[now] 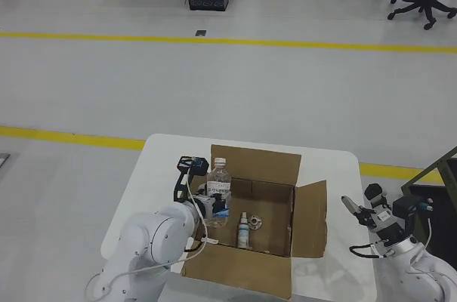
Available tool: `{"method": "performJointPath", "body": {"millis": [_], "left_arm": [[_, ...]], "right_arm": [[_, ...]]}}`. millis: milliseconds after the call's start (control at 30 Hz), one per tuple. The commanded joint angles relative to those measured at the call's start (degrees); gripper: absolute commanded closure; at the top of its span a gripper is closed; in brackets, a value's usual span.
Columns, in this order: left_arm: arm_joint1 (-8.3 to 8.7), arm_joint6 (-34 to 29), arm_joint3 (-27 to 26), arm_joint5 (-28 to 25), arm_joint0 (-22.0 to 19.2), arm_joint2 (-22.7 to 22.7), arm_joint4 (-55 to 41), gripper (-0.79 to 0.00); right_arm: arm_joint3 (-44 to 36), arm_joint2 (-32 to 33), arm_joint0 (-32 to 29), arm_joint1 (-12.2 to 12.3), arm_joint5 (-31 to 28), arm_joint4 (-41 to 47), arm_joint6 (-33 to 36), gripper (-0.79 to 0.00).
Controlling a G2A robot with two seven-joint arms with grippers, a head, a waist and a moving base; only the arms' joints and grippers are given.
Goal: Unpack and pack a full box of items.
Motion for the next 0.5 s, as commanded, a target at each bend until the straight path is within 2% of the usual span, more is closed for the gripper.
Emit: {"method": "performJointPath", "body": {"millis": [0,300,467], "left_arm": [[0.09,-0.16,-0.64,0.00,-0.05,-0.83,-0.38,0.000],[0.58,0.52,-2.88,0.48,0.96,-4.21,0.10,0.000],[0.71,2.03,-2.43,0.69,1.28,-5.38,-0.67,0.000]], "right_arm": [[0.00,0.00,0.00,0.00,0.00,0.00,0.00,-0.785],[0.00,0.00,0.00,0.00,0.00,0.00,0.00,-0.785],[0.00,0.00,0.00,0.00,0.00,0.00,0.00,-0.785]]}}
